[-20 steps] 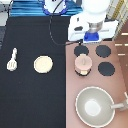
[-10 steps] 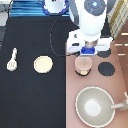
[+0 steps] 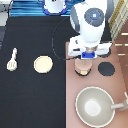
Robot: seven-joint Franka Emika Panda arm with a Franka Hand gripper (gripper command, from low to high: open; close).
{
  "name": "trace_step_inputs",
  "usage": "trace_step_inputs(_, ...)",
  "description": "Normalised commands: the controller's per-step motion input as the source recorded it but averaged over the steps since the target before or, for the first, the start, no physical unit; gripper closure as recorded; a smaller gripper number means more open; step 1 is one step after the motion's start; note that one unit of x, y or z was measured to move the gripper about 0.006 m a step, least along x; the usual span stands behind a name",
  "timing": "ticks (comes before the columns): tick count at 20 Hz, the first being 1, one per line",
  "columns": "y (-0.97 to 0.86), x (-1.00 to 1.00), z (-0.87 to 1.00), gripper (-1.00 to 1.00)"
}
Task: Take the lid off the pot, put the pot on the plate, and use the tool to push the pot to the front of the table.
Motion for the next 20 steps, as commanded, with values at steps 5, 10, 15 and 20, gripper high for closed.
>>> trace_step_inputs(5,0.02,0.27,-0.01,-1.00)
trace_step_inputs(10,-0.01,0.19,0.00,1.00)
trace_step_inputs(15,-0.04,0.22,-0.02,1.00)
trace_step_inputs(20,0.00,0.18,0.00,1.00)
